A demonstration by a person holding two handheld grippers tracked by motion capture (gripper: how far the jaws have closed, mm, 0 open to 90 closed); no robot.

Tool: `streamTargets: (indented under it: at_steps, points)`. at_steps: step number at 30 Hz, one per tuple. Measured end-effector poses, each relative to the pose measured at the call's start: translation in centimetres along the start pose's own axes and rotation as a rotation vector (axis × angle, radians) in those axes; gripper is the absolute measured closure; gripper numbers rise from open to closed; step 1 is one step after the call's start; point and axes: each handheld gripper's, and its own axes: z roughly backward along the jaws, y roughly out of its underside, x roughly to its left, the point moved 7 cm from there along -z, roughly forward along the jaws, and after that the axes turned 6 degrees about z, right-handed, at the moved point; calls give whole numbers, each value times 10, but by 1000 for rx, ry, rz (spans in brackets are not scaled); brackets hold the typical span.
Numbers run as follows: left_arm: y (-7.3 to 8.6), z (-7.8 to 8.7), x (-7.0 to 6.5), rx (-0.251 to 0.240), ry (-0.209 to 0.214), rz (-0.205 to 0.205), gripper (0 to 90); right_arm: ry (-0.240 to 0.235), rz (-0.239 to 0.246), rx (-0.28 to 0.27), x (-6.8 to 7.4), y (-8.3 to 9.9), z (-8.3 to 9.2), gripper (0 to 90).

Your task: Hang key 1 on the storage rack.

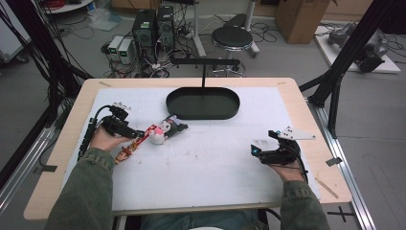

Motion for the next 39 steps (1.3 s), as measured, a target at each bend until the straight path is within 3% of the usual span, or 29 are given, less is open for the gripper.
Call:
streamTargets:
  at_steps: [6,13,21,33,39]
  points:
    - [2,-5,-9,25,26,-41,177,-1,-2,5,1,0,-1,7]
    - [3,-10,-11,44,43,-42,279,-1,7,6,1,1,-1,7]
    - [1,-11,-12,36,14,-58,356,-3,13,9,1,1,-2,7]
    - [-1,-14,-12,14,10,-50,427,-10,20,23,3,2,-4,7]
    - [0,-14,-16,12,-22,-108,478,-14,22,33,4,3,-5,7]
